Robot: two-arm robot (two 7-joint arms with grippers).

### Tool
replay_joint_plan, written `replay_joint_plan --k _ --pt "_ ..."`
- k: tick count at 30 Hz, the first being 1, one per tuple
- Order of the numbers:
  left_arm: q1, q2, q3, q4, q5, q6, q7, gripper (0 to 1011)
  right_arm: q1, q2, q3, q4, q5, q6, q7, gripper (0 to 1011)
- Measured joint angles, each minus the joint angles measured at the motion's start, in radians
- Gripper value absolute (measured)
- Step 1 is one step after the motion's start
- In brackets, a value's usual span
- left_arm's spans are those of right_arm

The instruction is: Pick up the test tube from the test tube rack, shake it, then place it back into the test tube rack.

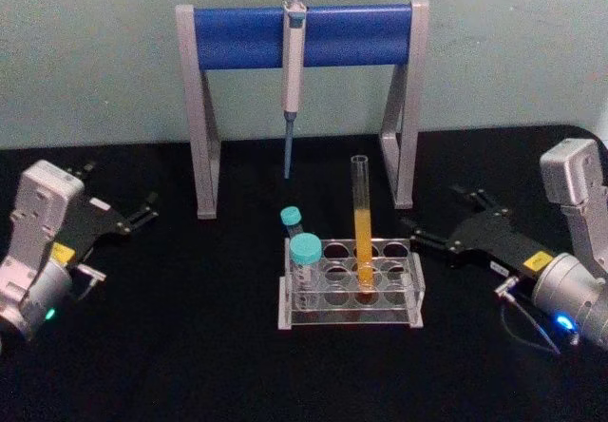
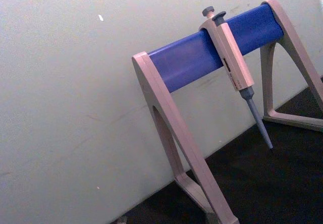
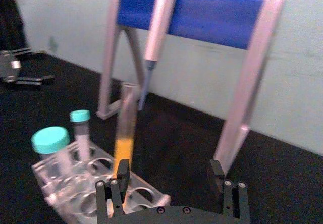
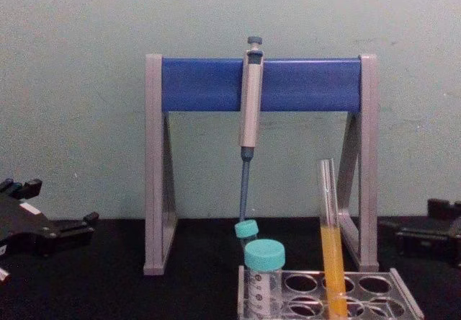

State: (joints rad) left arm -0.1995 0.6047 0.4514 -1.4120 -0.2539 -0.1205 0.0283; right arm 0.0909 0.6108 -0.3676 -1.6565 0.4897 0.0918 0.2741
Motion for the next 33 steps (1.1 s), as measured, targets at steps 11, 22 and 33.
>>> replay_joint_plan --k 11,22,33 --pt "0.000 0.000 0.000 0.000 0.000 0.000 0.000 1001 0.061 -0.019 -0.035 0.007 0.007 0.116 0.109 1000" --pt "0.000 0.000 0.000 0.000 0.000 0.000 0.000 1001 0.145 -0.088 -0.074 0.089 -0.028 0.153 0.130 1000" --pt "0.000 0.000 0.000 0.000 0.000 0.000 0.000 1001 0.187 -0.140 -0.085 0.146 -0.038 0.165 0.134 1000"
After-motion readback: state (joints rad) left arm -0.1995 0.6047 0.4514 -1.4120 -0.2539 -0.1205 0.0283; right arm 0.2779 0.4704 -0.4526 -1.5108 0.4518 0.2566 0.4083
